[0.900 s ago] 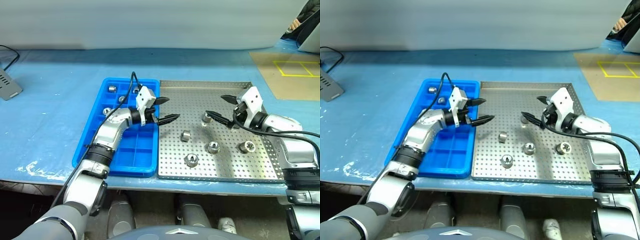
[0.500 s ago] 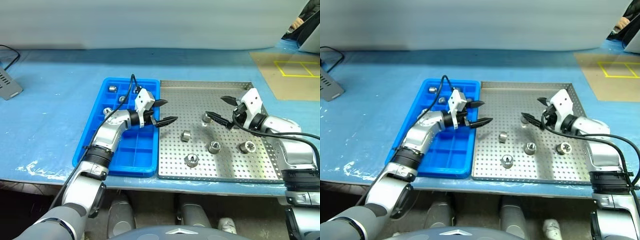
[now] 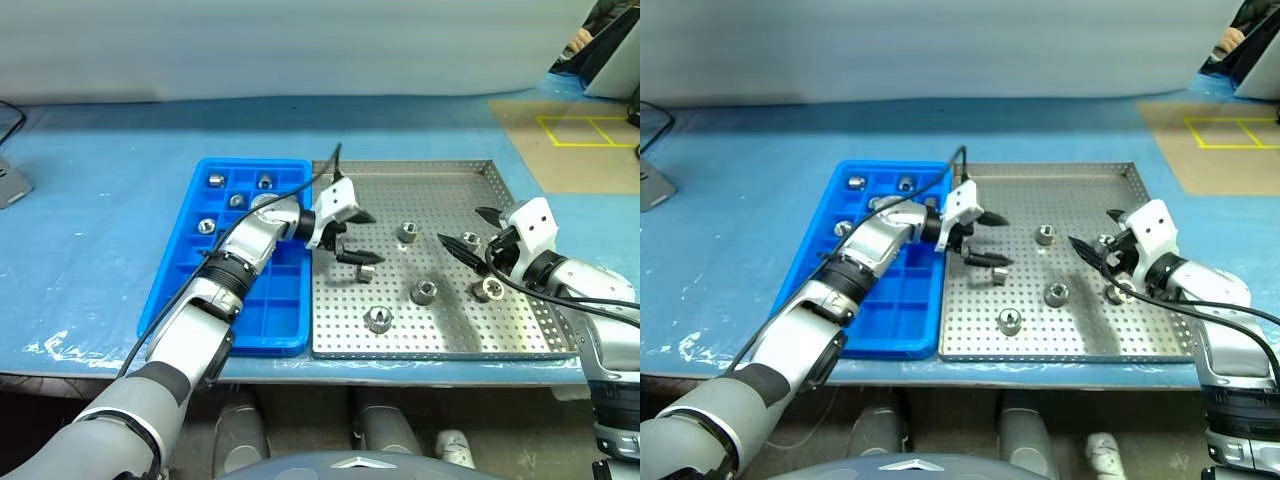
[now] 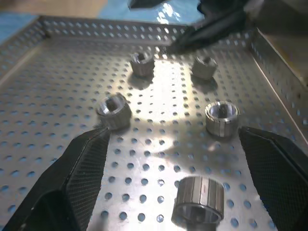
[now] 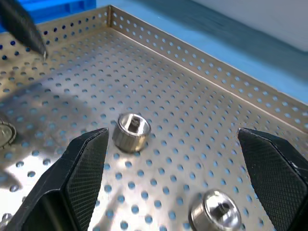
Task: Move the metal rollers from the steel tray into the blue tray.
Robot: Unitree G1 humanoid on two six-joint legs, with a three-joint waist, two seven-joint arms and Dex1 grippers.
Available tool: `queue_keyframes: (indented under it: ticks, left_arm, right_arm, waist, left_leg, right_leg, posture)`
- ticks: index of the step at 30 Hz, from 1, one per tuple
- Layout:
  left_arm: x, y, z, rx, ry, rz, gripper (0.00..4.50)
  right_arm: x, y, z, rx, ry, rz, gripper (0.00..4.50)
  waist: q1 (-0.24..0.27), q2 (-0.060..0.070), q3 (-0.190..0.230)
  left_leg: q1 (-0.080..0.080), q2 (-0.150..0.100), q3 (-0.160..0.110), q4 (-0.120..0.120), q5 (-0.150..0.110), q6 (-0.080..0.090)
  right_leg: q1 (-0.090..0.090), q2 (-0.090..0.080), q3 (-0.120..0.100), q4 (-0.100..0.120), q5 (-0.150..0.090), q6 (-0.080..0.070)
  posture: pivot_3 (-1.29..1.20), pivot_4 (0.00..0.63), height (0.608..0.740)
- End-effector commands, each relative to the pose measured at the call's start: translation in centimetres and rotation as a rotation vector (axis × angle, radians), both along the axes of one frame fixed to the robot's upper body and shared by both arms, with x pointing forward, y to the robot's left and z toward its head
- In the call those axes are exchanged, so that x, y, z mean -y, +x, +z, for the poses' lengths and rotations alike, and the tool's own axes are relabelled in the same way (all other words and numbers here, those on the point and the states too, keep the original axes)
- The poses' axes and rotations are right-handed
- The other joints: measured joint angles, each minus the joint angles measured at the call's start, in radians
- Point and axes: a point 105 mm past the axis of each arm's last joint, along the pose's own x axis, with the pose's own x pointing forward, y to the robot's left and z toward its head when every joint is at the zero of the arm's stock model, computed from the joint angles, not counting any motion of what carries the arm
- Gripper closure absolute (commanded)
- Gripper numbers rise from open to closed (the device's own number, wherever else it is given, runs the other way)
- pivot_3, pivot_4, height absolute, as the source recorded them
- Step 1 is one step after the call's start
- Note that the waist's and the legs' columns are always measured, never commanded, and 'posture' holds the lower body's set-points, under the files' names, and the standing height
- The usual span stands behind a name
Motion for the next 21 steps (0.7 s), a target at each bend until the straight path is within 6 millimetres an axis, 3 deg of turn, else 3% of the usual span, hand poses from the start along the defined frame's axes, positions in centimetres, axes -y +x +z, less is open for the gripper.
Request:
queue_keyframes:
  ticks: [1,5,13,18,21]
  left_arm:
    - [0.0,-0.3,-1.6,0.049,0.141,-0.078,0.00]
    - [-0.4,-0.2,-3.6,0.085,0.236,-0.089,0.00]
    - [-1.2,-0.2,-4.8,0.115,0.275,-0.096,2.66]
    - [0.2,1.3,0.3,0.140,-0.032,0.047,2.77]
    - [-1.0,2.9,4.7,0.188,-0.266,0.199,2.77]
  right_arm:
    - [0.3,-0.4,2.2,0.081,-0.014,-0.026,0.05]
    - [0.7,-0.6,2.3,0.092,-0.019,-0.053,0.05]
    - [0.5,0.4,3.4,0.156,-0.011,-0.065,0.00]
    - [-0.3,1.3,3.8,0.173,0.006,-0.036,0.00]
    - [-2.6,2.3,3.9,0.172,0.051,0.044,0.00]
  waist:
    - [-0.008,0.000,0.000]
    - [-0.020,0.002,-0.001]
    - [-0.039,0.002,-0.001]
    - [-0.039,0.002,-0.001]
    - [-0.039,0.002,-0.001]
  left_leg:
    - [0.000,0.000,0.000,0.000,0.000,0.000]
    - [0.001,0.000,0.000,0.001,0.000,0.000]
    - [0.002,-0.001,0.000,0.003,-0.001,0.001]
    - [0.001,-0.001,0.000,0.003,-0.001,0.002]
    - [-0.001,-0.001,0.000,0.003,-0.002,0.002]
  right_leg:
    - [0.000,0.000,0.001,0.000,0.000,0.000]
    - [0.001,0.000,0.001,0.000,0.000,0.001]
    - [0.002,0.000,0.003,0.000,0.000,0.002]
    - [0.002,0.000,0.002,0.000,0.000,0.001]
    - [0.000,0.000,0.002,0.000,0.000,0.001]
  posture:
    - [-0.48,0.150,0.740]
    - [-0.49,0.150,0.740]
    - [-0.45,0.150,0.740]
    - [-0.40,0.150,0.740]
    - [-0.33,0.150,0.740]
